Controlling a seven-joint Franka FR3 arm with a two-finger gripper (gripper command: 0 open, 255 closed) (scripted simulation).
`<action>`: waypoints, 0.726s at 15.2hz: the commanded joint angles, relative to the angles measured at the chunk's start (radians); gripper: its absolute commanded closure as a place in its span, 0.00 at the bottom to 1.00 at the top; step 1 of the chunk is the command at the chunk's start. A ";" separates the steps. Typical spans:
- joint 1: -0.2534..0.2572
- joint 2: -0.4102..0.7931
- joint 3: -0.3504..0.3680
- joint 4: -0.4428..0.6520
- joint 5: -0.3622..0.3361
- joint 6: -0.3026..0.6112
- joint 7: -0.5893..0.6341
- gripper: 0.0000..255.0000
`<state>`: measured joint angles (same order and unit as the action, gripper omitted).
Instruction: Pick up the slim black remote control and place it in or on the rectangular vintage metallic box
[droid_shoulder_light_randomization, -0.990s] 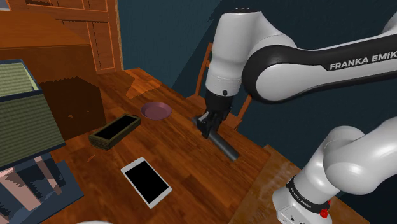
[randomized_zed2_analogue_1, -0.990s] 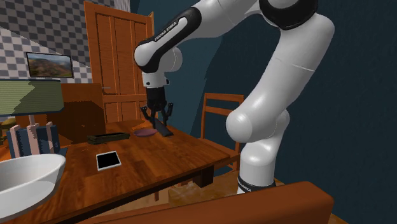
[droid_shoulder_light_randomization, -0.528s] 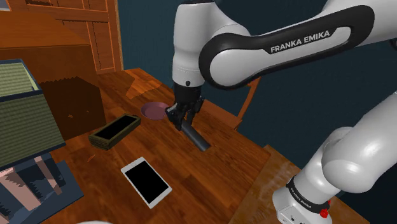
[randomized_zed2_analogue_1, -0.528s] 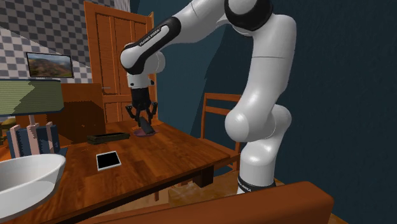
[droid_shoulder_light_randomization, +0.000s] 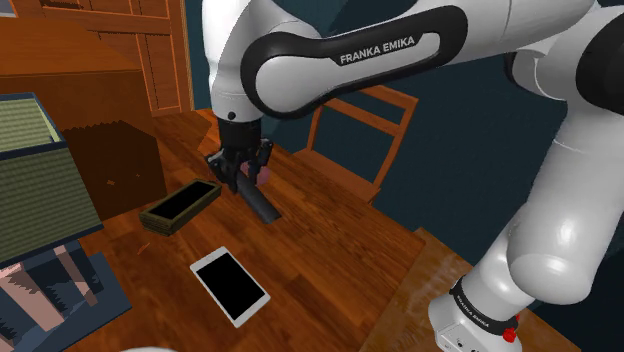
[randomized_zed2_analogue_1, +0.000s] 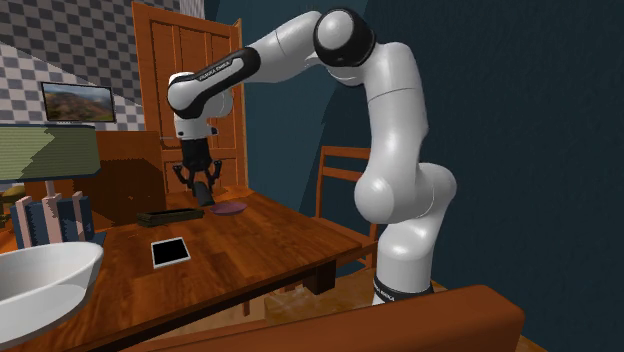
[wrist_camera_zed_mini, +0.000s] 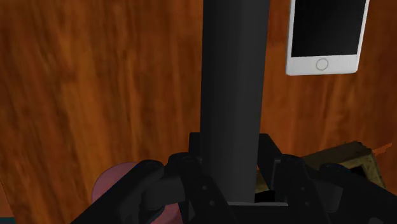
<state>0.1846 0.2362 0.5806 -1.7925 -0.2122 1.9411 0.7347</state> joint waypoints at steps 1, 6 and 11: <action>0.032 0.102 -0.009 0.125 -0.053 -0.041 0.024 1.00; 0.143 0.347 -0.048 0.480 -0.147 -0.172 0.039 1.00; 0.302 0.642 -0.107 0.981 -0.215 -0.359 -0.009 1.00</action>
<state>0.4701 0.8428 0.4817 -0.8670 -0.4206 1.5982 0.7324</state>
